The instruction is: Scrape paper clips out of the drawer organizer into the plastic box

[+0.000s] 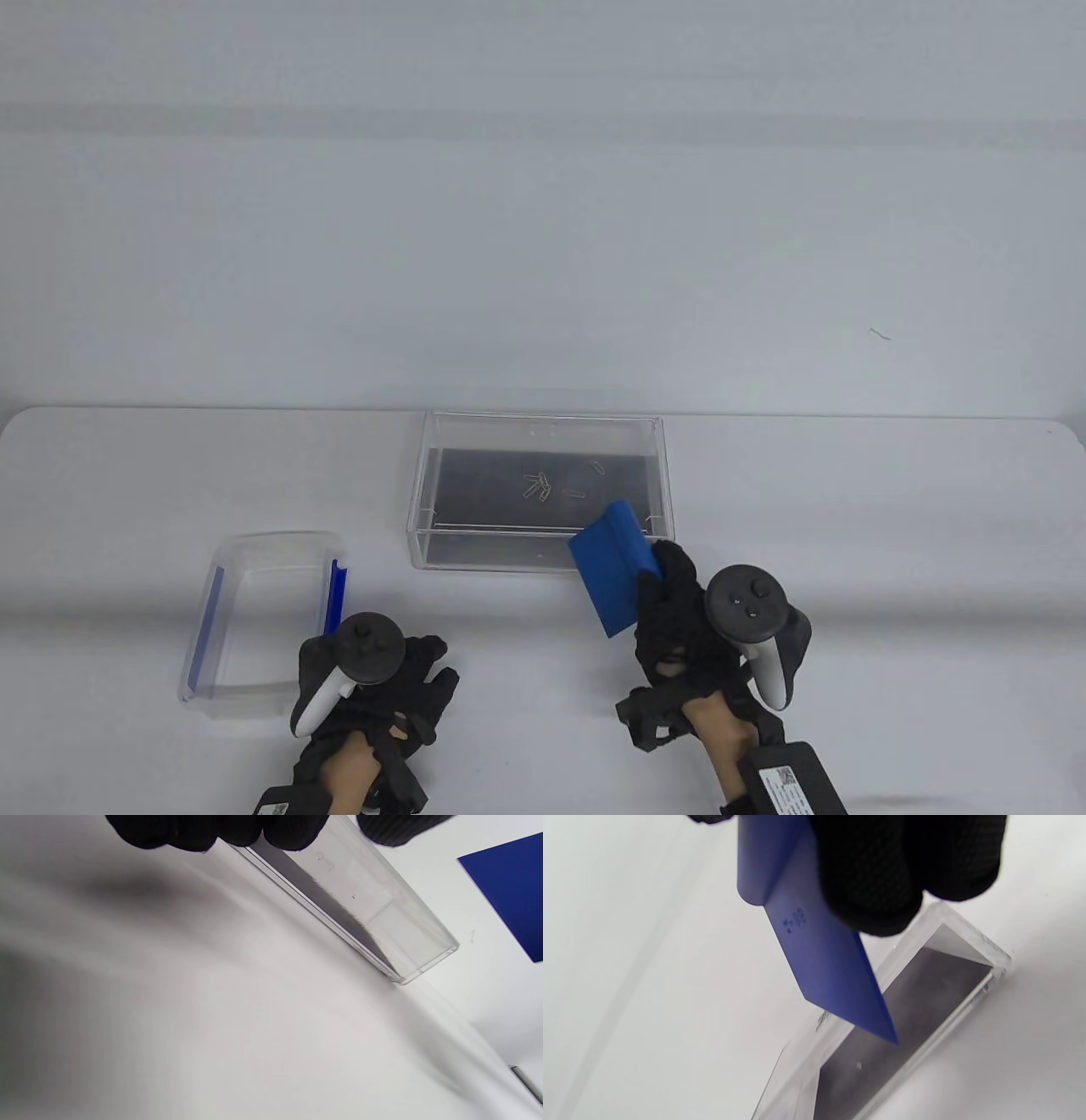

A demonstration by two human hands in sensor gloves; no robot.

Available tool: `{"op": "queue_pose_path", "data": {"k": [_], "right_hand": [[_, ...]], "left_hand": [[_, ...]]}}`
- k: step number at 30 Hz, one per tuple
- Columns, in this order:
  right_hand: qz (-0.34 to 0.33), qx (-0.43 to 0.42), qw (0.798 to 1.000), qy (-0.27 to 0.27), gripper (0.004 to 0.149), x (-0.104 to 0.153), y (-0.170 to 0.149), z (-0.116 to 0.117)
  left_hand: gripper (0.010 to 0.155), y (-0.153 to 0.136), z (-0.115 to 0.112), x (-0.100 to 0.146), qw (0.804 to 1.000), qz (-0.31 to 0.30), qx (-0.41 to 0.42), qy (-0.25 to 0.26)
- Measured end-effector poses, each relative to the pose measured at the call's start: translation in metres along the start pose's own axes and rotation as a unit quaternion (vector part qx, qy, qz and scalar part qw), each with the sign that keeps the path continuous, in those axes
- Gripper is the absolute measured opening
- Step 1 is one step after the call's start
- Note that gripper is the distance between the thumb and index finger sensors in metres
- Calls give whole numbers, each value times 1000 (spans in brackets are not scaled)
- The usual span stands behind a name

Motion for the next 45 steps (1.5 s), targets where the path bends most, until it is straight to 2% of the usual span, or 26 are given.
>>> {"op": "queue_pose_path", "data": {"k": [3, 6, 8, 10, 12, 15, 18, 21, 29, 32, 36, 41, 45], "right_hand": [[55, -33, 998, -26, 68, -21, -10, -9], [115, -60, 991, -27, 72, -41, -27, -11], [164, -135, 977, -32, 72, -51, -42, -5], [195, -163, 966, -43, 73, -61, -51, 0], [207, -126, 969, -43, 73, -71, -56, 0], [205, -51, 977, -36, 71, -92, -60, -4], [208, -19, 977, -38, 67, -104, -60, -5], [202, -9, 979, -15, 67, -112, -53, 3], [211, -55, 975, 37, 73, -115, -38, 40], [185, -51, 980, 46, 71, -117, -22, 48], [152, -40, 986, 57, 68, -118, 0, 64], [146, -21, 986, 72, 68, -121, 9, 89], [148, 26, 987, 64, 68, -123, 9, 90]], "left_hand": [[66, 7, -1, -3, 1000, -10, -10, -5], [66, 11, -2, -4, 1000, -13, -22, -9], [66, 12, -2, -4, 1000, -15, -21, -12], [65, 12, -2, -5, 1000, -14, -21, -14], [66, 12, -2, -6, 999, -13, -25, -17], [66, 15, 0, -6, 999, -16, -37, -19], [66, 19, 2, -5, 998, -18, -48, -22], [66, 24, 2, -4, 998, -23, -52, -24], [67, 20, -7, -7, 997, -14, -58, -50], [67, 24, -7, -6, 997, -20, -60, -47], [67, 25, -7, -6, 997, -25, -61, -42], [67, 22, -7, -5, 997, -19, -61, -43], [67, 21, -6, -5, 997, -16, -60, -43]]}}
Point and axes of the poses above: the tracker on the back of each hand, its own y axis roughly to the thumb side, its own x axis roughly from the fingertips to the wrist, z = x × y, the point moved 5 cm from there along -x, roughly from the wrist to the fingertips, and after that the axes turned 13 degrees about -z, right-handed, at the moved point
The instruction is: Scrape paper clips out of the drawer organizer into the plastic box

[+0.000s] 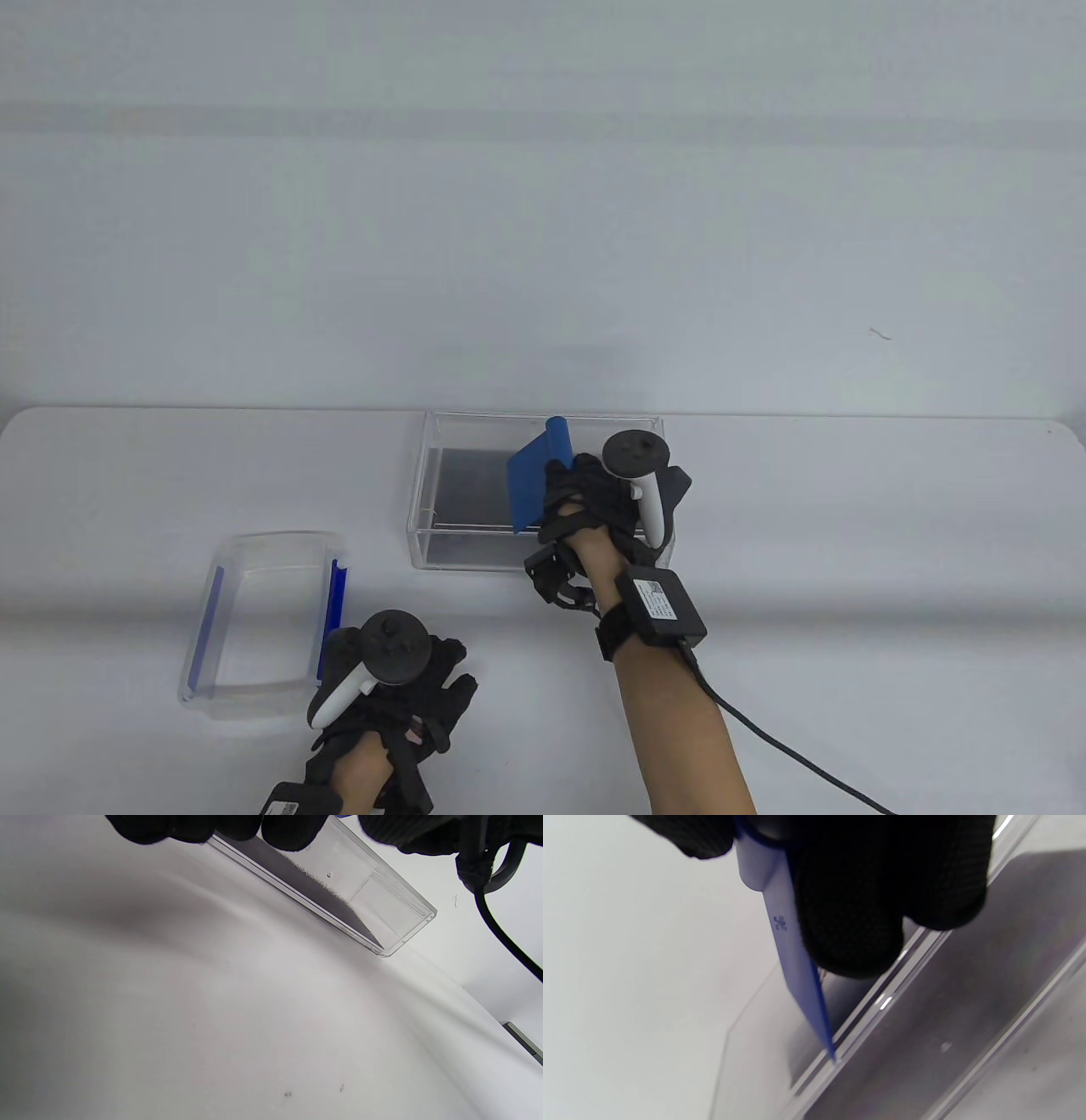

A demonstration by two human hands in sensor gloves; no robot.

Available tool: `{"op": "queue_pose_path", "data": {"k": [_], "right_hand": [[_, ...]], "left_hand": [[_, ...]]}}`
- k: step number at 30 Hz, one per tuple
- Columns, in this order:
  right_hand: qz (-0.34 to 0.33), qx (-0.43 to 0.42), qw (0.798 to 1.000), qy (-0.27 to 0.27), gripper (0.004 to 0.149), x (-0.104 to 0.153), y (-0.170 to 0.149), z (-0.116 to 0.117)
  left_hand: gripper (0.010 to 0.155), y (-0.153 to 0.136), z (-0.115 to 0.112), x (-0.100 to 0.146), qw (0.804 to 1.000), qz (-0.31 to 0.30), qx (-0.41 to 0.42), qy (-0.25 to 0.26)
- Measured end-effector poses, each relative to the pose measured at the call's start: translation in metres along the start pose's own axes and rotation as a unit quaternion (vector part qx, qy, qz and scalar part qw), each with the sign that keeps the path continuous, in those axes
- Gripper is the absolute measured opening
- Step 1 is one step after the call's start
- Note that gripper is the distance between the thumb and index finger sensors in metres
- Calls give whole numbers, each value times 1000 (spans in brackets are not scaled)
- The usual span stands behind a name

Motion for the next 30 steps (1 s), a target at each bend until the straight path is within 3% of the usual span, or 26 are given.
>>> {"op": "queue_pose_path", "data": {"k": [5, 8, 11, 13, 16, 21, 24, 26, 30], "right_hand": [[9, 11, 999, -32, 70, 1, -12, -20], [24, -38, 999, -27, 71, 3, -24, -28], [-6, -80, 997, 10, 75, 2, -11, -32], [-37, -36, 998, 33, 73, 2, 7, -39], [-92, 87, 992, 10, 64, -1, 35, -50], [-123, 277, 953, -7, 61, -13, 39, -38], [-123, 293, 948, 1, 61, -17, 32, -31], [-128, 302, 944, 41, 62, -20, 28, -22], [-138, 323, 934, 66, 63, -16, 32, -22]], "left_hand": [[67, 0, 2, 2, 1000, 3, -3, 1], [67, -1, 2, 3, 1000, 4, -2, 1], [67, -2, 3, 3, 1000, 4, -2, 3], [67, -3, 4, 4, 1000, 6, -1, 6], [67, -6, 6, 6, 1000, 10, 4, 10], [67, -7, 8, 6, 1000, 13, 5, 13], [67, -8, 9, 6, 1000, 15, 2, 11], [67, -9, 9, 6, 1000, 18, 4, 11], [67, -13, 9, 7, 1000, 24, 5, 11]]}}
Point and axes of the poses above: the tracker on the back of each hand, its own y axis roughly to the thumb side, its own x axis roughly from the fingertips to the wrist, z = x × y, the point moved 5 cm from there along -x, roughly from the wrist to the fingertips, and after that the axes turned 13 degrees about -z, right-handed, at the moved point
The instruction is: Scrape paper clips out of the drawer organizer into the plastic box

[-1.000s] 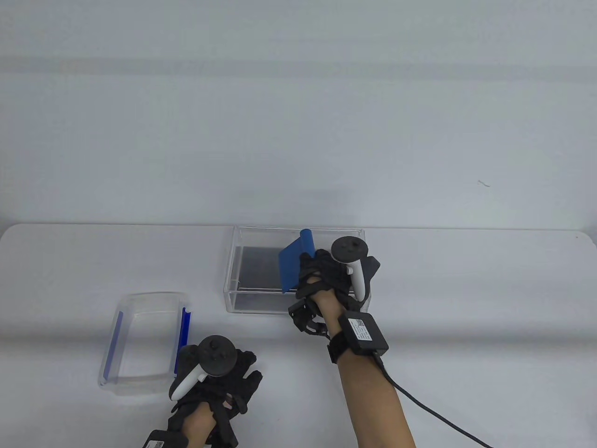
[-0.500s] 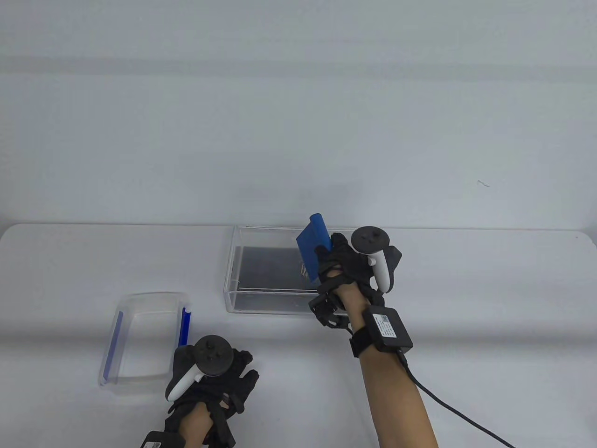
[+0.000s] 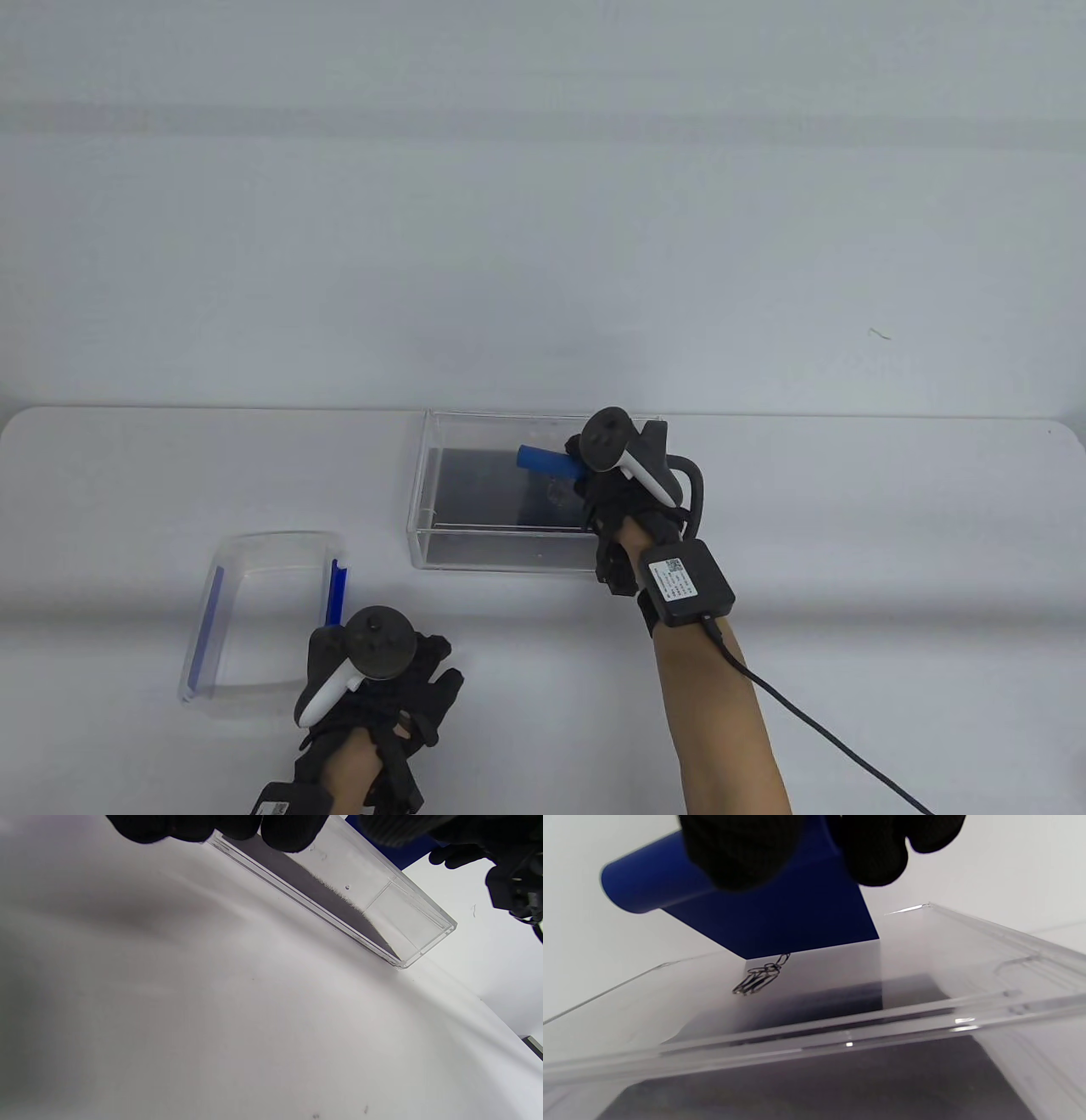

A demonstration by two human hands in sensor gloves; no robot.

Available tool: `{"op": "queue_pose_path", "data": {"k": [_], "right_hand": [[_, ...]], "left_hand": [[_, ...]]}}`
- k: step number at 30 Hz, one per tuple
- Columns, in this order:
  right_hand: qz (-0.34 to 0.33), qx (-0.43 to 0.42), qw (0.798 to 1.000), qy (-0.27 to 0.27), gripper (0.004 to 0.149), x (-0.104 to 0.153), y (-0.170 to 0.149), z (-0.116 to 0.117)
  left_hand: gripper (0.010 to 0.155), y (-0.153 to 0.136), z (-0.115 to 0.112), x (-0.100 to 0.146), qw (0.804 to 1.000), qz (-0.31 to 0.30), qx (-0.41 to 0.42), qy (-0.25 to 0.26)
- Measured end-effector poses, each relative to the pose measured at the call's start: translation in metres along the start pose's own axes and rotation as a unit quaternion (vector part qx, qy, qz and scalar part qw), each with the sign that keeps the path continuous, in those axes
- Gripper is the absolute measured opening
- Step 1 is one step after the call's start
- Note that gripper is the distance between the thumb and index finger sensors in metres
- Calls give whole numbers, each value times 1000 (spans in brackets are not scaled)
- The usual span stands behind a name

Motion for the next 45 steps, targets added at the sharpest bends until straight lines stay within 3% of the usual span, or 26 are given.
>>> {"op": "queue_pose_path", "data": {"k": [12, 18, 23, 28, 33, 38, 42, 45], "right_hand": [[-62, -6, 996, 58, 63, 25, 17, 1], [-70, -11, 996, 60, 63, 34, 21, 3], [-75, -13, 997, 10, 63, 46, 21, -1], [-50, -106, 992, -54, 67, 79, 7, -11], [-14, -233, 967, -106, 69, 135, -25, -9], [40, -285, 949, -130, 70, 188, -57, 6], [97, -415, 893, -145, 70, 225, -79, 31], [105, -458, 870, -150, 72, 236, -89, 48]], "left_hand": [[67, -6, -1, 1, 1000, 14, 2, 0], [67, -5, -1, 1, 1000, 14, 4, 0], [67, -3, -1, -1, 1000, 10, 0, -1], [64, 4, 3, -3, 999, -21, 3, 37], [63, 11, 8, -3, 998, -39, -11, 54], [62, 14, 9, -3, 996, -51, -18, 73], [62, 13, 12, 1, 994, -50, -24, 90], [62, 12, 14, 3, 994, -48, -21, 98]]}}
Point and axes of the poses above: the tracker on the back of each hand, its own y axis roughly to the thumb side, its own x axis roughly from the fingertips to the wrist, z = x × y, the point moved 5 cm from there along -x, roughly from the wrist to the fingertips, and after that the axes turned 13 degrees about -z, right-handed, at the moved point
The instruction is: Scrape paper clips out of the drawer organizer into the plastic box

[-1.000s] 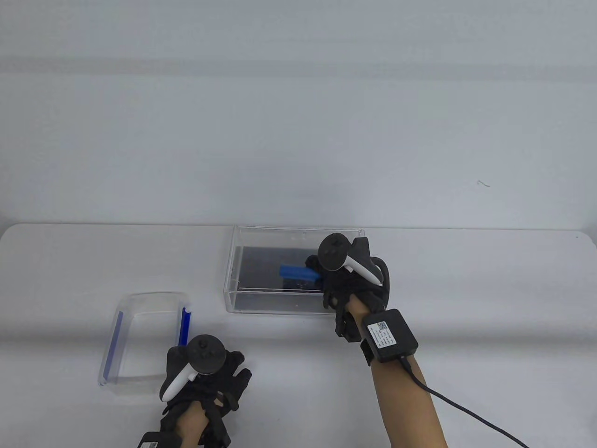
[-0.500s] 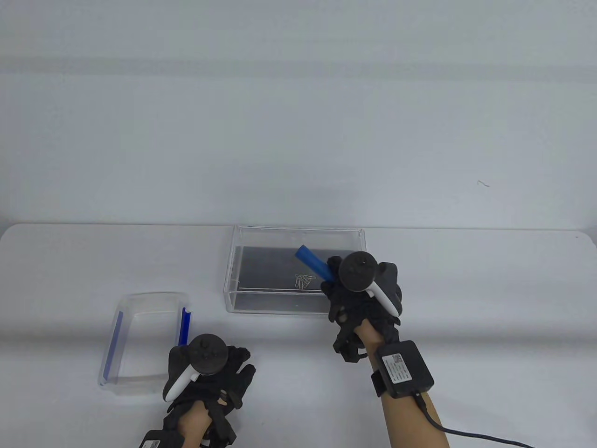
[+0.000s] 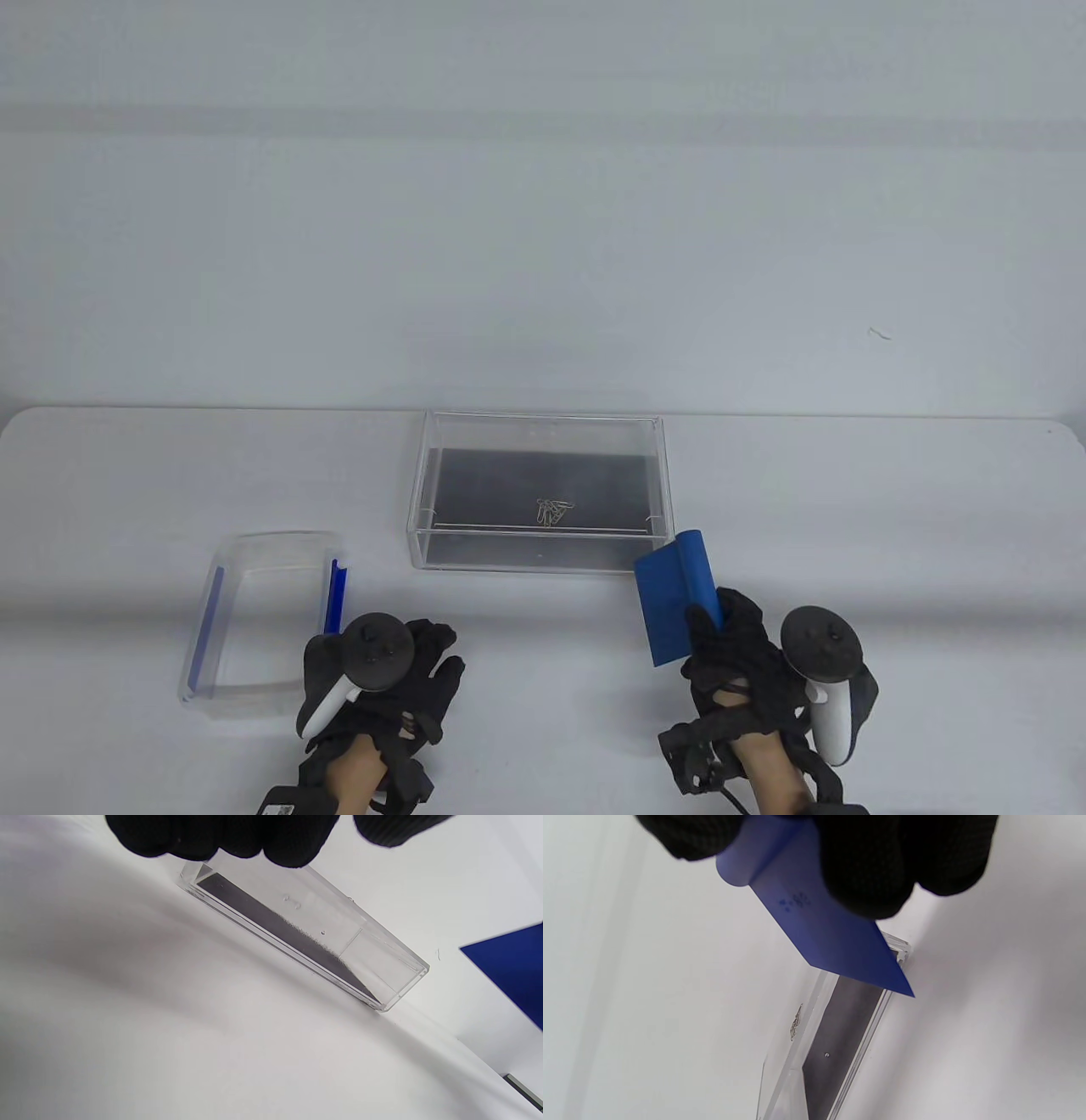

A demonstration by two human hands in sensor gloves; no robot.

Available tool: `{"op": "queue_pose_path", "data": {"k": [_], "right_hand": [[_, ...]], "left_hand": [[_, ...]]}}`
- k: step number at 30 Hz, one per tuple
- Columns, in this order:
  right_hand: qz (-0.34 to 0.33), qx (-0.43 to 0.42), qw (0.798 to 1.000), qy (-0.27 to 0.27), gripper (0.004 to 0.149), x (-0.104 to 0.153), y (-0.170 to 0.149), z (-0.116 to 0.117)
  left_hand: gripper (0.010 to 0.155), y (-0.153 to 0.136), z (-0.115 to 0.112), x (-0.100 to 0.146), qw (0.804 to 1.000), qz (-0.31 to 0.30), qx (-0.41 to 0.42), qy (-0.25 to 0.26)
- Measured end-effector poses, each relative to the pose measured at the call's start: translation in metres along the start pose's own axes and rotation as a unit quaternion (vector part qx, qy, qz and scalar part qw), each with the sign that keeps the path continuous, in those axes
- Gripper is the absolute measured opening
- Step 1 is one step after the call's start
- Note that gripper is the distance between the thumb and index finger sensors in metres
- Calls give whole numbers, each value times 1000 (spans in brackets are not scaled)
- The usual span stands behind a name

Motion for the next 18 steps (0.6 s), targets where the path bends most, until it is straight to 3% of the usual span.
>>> {"op": "queue_pose_path", "data": {"k": [6, 11, 14, 18], "right_hand": [[34, -43, 998, 33, 74, 7, -32, 8], [33, -51, 997, 46, 68, 8, -38, 7], [31, -46, 997, 44, 65, 8, -42, 3], [36, -48, 998, 35, 65, 6, -45, -2]], "left_hand": [[62, -5, 14, 3, 1000, 10, 3, 20], [64, -30, 70, 15, 991, 51, 64, 109], [65, -63, 109, 33, 976, 114, 46, 179], [67, -111, 138, 56, 959, 232, -7, 163]]}}
Point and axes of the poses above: the tracker on the back of each hand, its own y axis roughly to the thumb side, its own x axis roughly from the fingertips to the wrist, z = x × y, the point moved 5 cm from there along -x, roughly from the wrist to the fingertips, and after that the axes turned 13 degrees about -z, right-handed, at the moved point
